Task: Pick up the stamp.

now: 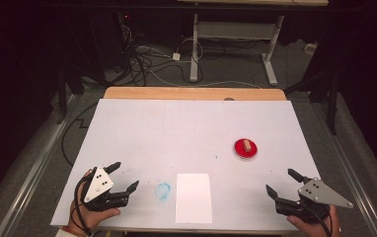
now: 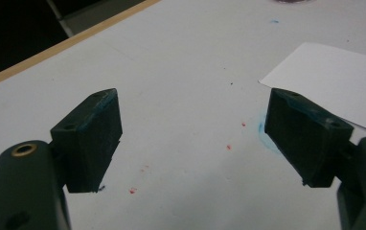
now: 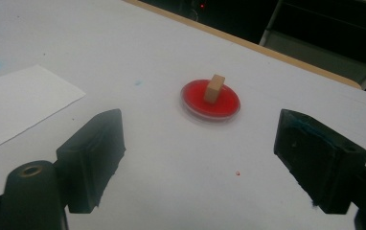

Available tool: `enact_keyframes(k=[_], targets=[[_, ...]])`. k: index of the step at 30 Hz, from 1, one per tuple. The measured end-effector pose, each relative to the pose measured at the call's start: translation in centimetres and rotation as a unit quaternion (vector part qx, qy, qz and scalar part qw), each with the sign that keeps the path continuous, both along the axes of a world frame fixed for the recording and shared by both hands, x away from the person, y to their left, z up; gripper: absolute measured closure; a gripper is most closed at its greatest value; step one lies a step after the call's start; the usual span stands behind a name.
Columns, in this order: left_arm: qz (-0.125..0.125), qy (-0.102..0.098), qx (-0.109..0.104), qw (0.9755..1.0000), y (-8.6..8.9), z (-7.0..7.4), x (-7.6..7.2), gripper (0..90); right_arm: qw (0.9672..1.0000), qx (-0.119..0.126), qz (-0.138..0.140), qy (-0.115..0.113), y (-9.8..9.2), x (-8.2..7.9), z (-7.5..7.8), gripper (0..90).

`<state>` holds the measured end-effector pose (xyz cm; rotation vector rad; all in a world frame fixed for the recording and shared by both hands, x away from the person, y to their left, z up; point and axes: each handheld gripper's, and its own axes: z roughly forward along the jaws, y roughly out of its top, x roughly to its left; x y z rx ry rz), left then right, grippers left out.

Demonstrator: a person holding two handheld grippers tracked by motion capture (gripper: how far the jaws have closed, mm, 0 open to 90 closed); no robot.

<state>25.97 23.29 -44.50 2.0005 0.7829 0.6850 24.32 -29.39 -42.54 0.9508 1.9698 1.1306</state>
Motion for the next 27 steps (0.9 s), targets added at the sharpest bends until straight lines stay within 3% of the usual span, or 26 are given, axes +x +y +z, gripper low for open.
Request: enact_keyframes(k=[9,18,21,22,24,26,27], targets=[[-0.002,0.004,0.018,0.9998,-0.3,-0.5,0.1,20.0,1.0,-0.002,-0.001,0.001,0.0,0.2,0.3,19.1],[-0.006,0.01,0.025,0.9996,-0.6,-0.6,0.2,20.0,0.9994,-0.01,-0.017,0.028,-0.4,1.5,0.7,20.5],[-0.006,0.02,0.024,0.9995,-0.7,-0.8,0.3,20.0,0.9988,-0.013,-0.022,0.043,-0.4,2.4,1.2,21.5],[-0.009,0.015,0.029,0.9994,-0.8,-0.9,0.4,20.0,0.9977,-0.02,-0.014,0.063,-0.2,3.2,1.5,20.1],[-0.009,0.023,0.026,0.9993,-0.8,-1.0,0.4,20.0,0.9957,-0.029,-0.013,0.087,0.0,4.1,1.7,21.6],[-0.013,0.019,0.033,0.9992,-0.9,-1.0,0.5,20.7,0.9931,-0.029,-0.014,0.112,0.3,5.2,1.9,23.0],[-0.013,0.029,0.03,0.999,-1.0,-1.1,0.4,20.7,0.9921,-0.026,-0.015,0.122,0.4,5.8,2.0,23.5]])
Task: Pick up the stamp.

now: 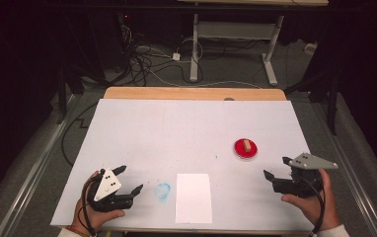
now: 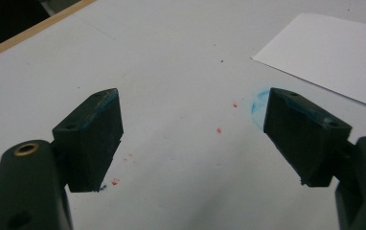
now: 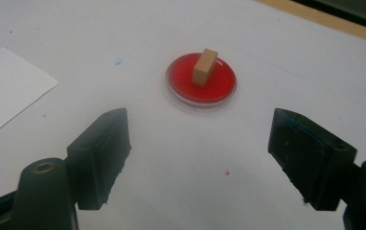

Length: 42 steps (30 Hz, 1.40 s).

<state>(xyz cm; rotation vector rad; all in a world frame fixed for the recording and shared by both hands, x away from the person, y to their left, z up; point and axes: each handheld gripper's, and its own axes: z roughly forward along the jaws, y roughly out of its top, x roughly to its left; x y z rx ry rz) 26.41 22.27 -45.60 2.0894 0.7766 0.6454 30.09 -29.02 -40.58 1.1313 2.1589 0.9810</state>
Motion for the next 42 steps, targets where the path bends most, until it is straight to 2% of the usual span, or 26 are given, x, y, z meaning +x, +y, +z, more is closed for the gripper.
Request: enact_keyframes(k=[3,7,8,9,10,13,15,18,21,22,23,25,26,28,32,33,37,39,40,42], targets=[[0.001,0.001,0.002,1.0,0.0,0.0,0.0,20.7,0.9994,-0.01,-0.009,0.032,0.4,2.0,0.3,25.0],[-0.001,-0.002,0.007,1.0,0.0,-0.1,0.1,20.7,0.9969,-0.022,-0.017,0.073,1.2,4.6,1.5,28.9],[-0.001,0.005,0.006,1.0,0.0,-0.1,0.1,20.7,0.9951,-0.028,-0.004,0.095,1.4,5.3,1.7,31.3],[-0.001,0.005,0.006,1.0,0.0,-0.1,0.1,20.7,0.9941,-0.033,0.001,0.103,1.7,6.0,1.8,31.2],[-0.001,0.009,0.006,0.9999,0.0,-0.2,0.1,20.7,0.994,-0.037,-0.008,0.103,2.0,6.7,2.0,32.9],[-0.001,0.012,0.008,0.9999,0.0,-0.2,0.2,20.7,0.9891,-0.05,-0.017,0.138,2.7,8.7,2.2,36.0],[-0.002,0.014,0.011,0.9998,0.0,-0.2,0.2,20.7,0.9845,-0.064,-0.022,0.162,3.2,9.9,2.0,39.9],[-0.002,0.016,0.013,0.9998,0.0,-0.3,0.2,20.7,0.978,-0.082,-0.027,0.19,4.1,11.6,1.6,40.9],[-0.002,0.017,0.014,0.9998,0.1,-0.3,0.1,20.7,0.9735,-0.09,-0.028,0.208,4.9,12.8,1.3,41.7],[-0.002,0.017,0.015,0.9997,0.1,-0.4,0.1,20.7,0.9735,-0.09,-0.028,0.208,4.9,12.8,1.3,41.7],[-0.002,0.018,0.015,0.9997,0.1,-0.4,0.1,20.7,0.9705,-0.099,-0.035,0.217,5.5,13.4,1.1,44.0],[-0.001,0.018,0.015,0.9997,0.2,-0.4,0.1,20.7,0.9694,-0.1,-0.035,0.221,5.7,13.6,1.1,44.1],[-0.001,0.018,0.015,0.9997,0.2,-0.4,0.1,20.7,0.9673,-0.106,-0.041,0.227,6.3,14.0,0.9,44.9],[-0.001,0.018,0.014,0.9997,0.3,-0.3,0.1,20.7,0.9657,-0.116,-0.043,0.228,6.8,14.3,0.7,46.6],[-0.001,0.019,0.012,0.9997,0.4,-0.3,0.0,20.7,0.9633,-0.119,-0.046,0.236,7.2,14.6,0.2,48.3],[-0.003,0.019,0.013,0.9997,0.4,-0.4,0.0,20.7,0.9606,-0.123,-0.046,0.245,7.4,14.9,-0.2,51.3],[-0.01,0.018,0.014,0.9997,0.3,-0.3,0.0,20.7,0.9604,-0.124,-0.046,0.245,7.8,15.1,-0.4,57.4],[-0.009,0.021,0.016,0.9996,0.3,-0.3,0.1,20.7,0.9594,-0.127,-0.047,0.247,7.8,15.1,-0.5,59.1],[-0.01,0.022,0.017,0.9996,0.3,-0.4,0.1,20.7,0.9575,-0.133,-0.049,0.251,7.8,15.3,-0.6,62.5],[-0.009,0.022,0.017,0.9996,0.2,-0.4,0.2,20.7,0.9582,-0.13,-0.049,0.25,7.8,15.3,-0.6,66.3]])
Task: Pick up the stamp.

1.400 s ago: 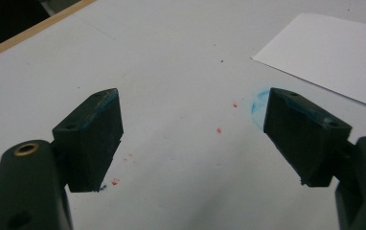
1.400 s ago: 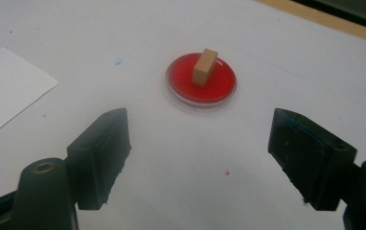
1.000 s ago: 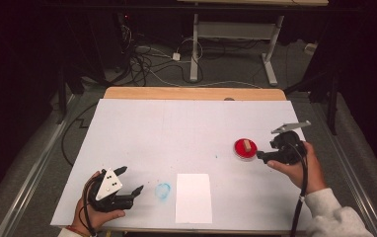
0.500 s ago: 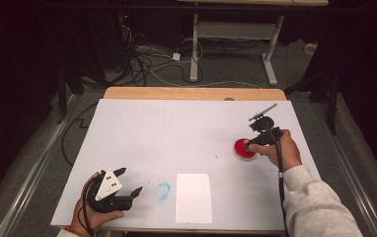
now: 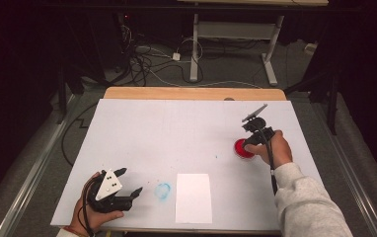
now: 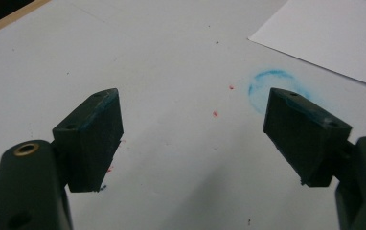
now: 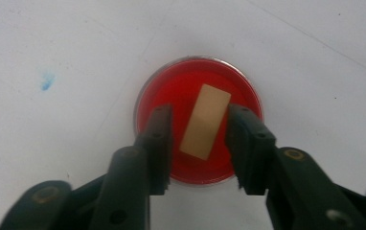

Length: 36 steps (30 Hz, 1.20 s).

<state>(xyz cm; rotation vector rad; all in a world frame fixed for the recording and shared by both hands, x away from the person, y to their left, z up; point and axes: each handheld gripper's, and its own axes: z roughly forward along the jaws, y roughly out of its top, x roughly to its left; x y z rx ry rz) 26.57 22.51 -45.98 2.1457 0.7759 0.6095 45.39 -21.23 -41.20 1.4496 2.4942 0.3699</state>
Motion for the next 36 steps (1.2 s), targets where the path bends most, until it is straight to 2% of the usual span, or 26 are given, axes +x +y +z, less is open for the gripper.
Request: enact_keyframes(k=[3,4,8,9,12,13,15,17,19,20,36], targets=[[0.0,0.002,0.002,1.0,-0.04,-0.05,0.08,20.7,1.0,0.003,-0.001,0.002,-0.01,0.01,-0.09,68.0],[0.001,0.004,0.003,1.0,-0.04,-0.06,0.15,20.6,1.0,-0.005,0.003,0.006,0.07,0.01,-0.19,70.5],[0.001,0.003,0.002,1.0,-0.05,-0.04,0.16,20.5,1.0,-0.007,0.003,0.003,0.13,0.06,-0.16,75.5],[0.0,0.004,0.001,1.0,-0.06,-0.05,0.17,20.4,1.0,-0.002,0.0,-0.003,0.06,0.13,-0.19,74.5],[-0.001,0.006,0.002,1.0,-0.1,-0.11,0.2,20.1,1.0,-0.005,0.001,0.005,0.07,0.18,-0.26,72.0],[-0.003,0.008,0.001,1.0,-0.09,-0.14,0.22,19.7,1.0,-0.003,0.0,0.006,0.05,0.3,-0.45,61.7],[-0.002,0.009,0.006,0.9999,-0.14,-0.19,0.24,19.8,1.0,0.001,0.005,0.005,0.06,0.32,-0.48,69.2],[-0.001,0.011,0.006,0.9999,-0.12,-0.21,0.27,19.8,1.0,0.001,-0.001,-0.001,0.03,0.39,-0.47,70.5],[0.0,0.012,0.005,0.9999,-0.14,-0.24,0.28,19.8,1.0,0.001,0.002,0.003,0.06,0.41,-0.52,71.9],[0.0,0.012,0.007,0.9999,-0.15,-0.26,0.29,19.8,1.0,-0.004,0.006,0.001,0.16,0.43,-0.57,76.1],[0.004,0.007,0.005,1.0,-0.08,-0.18,0.19,20.1,0.999,-0.025,0.038,-0.001,0.41,0.5,-0.74,76.9]])
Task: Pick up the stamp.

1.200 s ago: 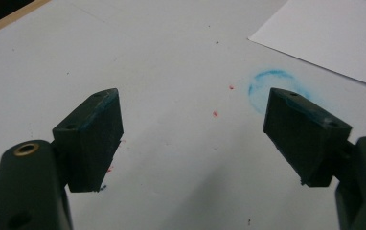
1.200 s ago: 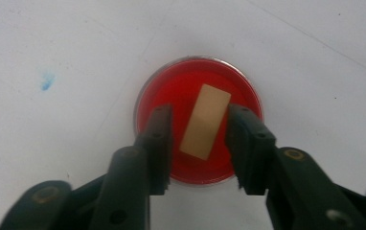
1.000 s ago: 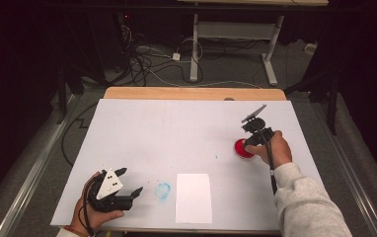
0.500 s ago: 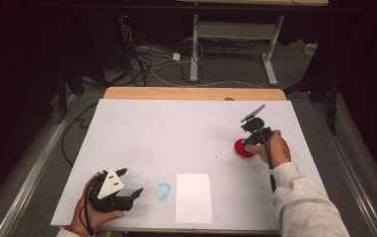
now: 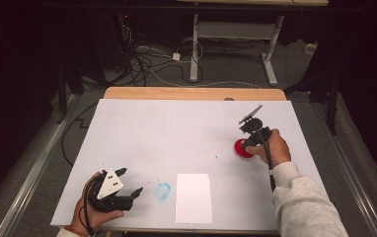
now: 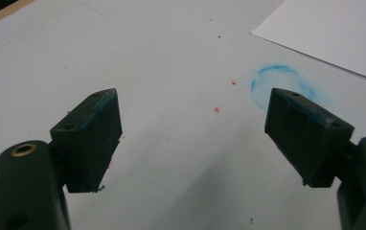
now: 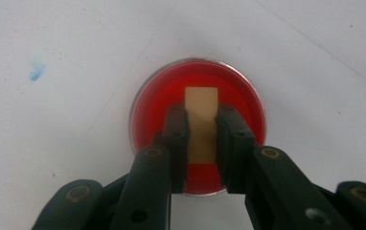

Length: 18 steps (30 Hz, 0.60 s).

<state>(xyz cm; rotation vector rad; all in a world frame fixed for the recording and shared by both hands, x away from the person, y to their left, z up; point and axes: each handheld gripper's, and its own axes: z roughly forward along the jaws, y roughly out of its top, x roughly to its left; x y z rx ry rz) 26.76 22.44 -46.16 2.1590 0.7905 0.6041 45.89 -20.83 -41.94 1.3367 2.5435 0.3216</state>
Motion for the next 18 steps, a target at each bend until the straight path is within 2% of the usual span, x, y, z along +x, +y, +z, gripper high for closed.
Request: enact_keyframes(k=[6,10,18], targets=[[-0.002,0.004,0.0,1.0,0.0,-0.03,0.02,20.2,1.0,0.0,0.008,-0.001,0.0,0.01,-0.1,77.0],[-0.002,0.005,0.0,1.0,0.0,-0.05,0.08,20.2,0.9999,0.01,0.003,-0.003,-0.23,-0.12,-0.22,77.1],[-0.004,0.004,0.003,1.0,-0.1,-0.04,0.06,20.3,0.9999,0.014,-0.001,-0.007,-0.34,-0.25,-0.3,77.1]])
